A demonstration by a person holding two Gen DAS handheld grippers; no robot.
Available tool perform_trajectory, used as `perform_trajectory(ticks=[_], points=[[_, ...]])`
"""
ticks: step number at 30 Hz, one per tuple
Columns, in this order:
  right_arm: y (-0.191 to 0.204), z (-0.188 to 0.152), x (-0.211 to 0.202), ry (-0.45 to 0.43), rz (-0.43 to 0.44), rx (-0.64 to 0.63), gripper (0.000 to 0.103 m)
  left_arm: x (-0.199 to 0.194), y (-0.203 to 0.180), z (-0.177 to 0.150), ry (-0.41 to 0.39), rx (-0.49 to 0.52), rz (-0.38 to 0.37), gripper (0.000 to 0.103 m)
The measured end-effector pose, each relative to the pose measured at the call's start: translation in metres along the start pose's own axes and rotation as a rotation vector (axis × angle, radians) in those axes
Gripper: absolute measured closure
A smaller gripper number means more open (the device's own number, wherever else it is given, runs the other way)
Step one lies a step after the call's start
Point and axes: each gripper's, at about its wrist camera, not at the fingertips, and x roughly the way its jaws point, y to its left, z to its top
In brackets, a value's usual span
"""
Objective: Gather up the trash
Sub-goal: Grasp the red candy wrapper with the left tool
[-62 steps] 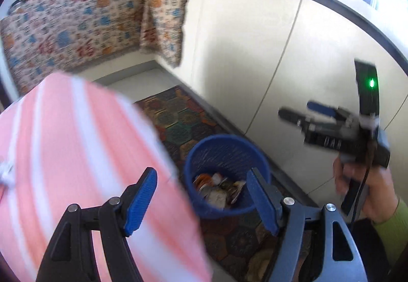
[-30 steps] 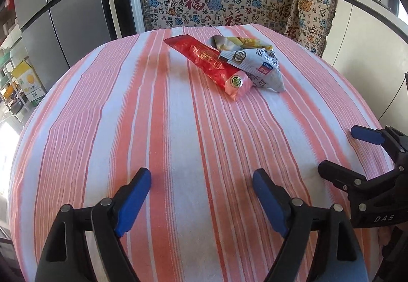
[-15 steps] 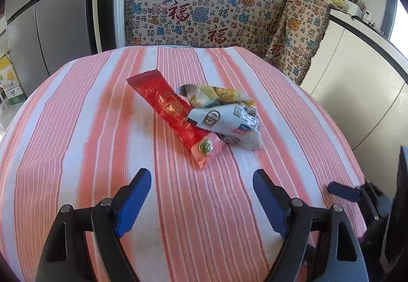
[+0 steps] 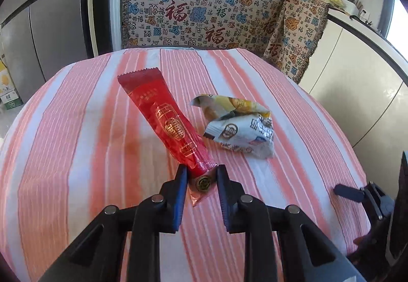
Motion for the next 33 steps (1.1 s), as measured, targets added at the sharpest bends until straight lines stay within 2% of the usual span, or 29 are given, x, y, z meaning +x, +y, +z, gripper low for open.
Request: perform_trajectory(ticks=[5, 7, 8, 9, 11, 12, 15, 19, 21, 23, 25, 27, 29, 31, 33], points=[[0.0, 0.0, 0.001, 0.0, -0.001, -0.001, 0.001, -0.036, 0.009, -0.027, 0.138, 0.116, -0.054, 0.079], [0.0, 0.0, 0.001, 0.0, -0.001, -0.001, 0.001, -0.046, 0.007, -0.037, 0.158, 0.159, -0.057, 0.077], [0.0, 0.0, 0.001, 0.0, 0.0, -0.001, 0.001, -0.049, 0.005, -0.04, 0.15, 0.165, -0.058, 0.069], [0.0, 0.0, 0.001, 0.0, -0.001, -0.001, 0.001, -0.05, 0.005, -0.04, 0.14, 0.162, -0.062, 0.056], [0.0, 0.0, 0.001, -0.001, -0.002, -0.002, 0.001, -0.048, 0.003, -0.043, 0.107, 0.147, -0.055, 0.038], [0.0, 0.0, 0.001, -0.001, -0.003, -0.003, 0.001, -0.045, 0.003, -0.043, 0.095, 0.133, -0.036, 0.035], [0.0, 0.001, 0.001, -0.001, -0.003, -0.003, 0.001, -0.027, 0.002, -0.044, 0.091, 0.09, 0.001, 0.035], [-0.001, 0.001, 0.001, -0.001, 0.002, 0.0, 0.001, -0.014, 0.02, -0.048, 0.091, 0.032, 0.135, 0.035], [0.0, 0.001, 0.0, 0.005, 0.014, -0.007, 0.001, -0.016, 0.032, -0.053, 0.069, 0.009, 0.128, 0.035], [0.001, 0.007, 0.002, 0.037, 0.035, -0.024, 0.0, -0.021, 0.038, -0.059, 0.049, 0.028, 0.125, 0.035], [0.006, 0.023, 0.007, 0.036, 0.075, -0.052, 0.001, -0.025, 0.034, -0.067, 0.022, 0.066, 0.137, 0.034], [0.015, 0.044, 0.014, 0.025, 0.067, -0.098, 0.004, -0.027, 0.034, -0.067, 0.024, 0.065, 0.138, 0.034], [0.027, 0.069, 0.028, 0.027, 0.062, -0.161, 0.015, -0.028, 0.034, -0.067, 0.025, 0.065, 0.138, 0.034], [0.038, 0.09, 0.038, 0.001, 0.059, -0.202, 0.021, -0.028, 0.035, -0.067, 0.024, 0.059, 0.133, 0.034], [0.044, 0.104, 0.047, -0.009, 0.07, -0.211, 0.024, -0.029, 0.035, -0.068, 0.024, 0.059, 0.133, 0.034]])
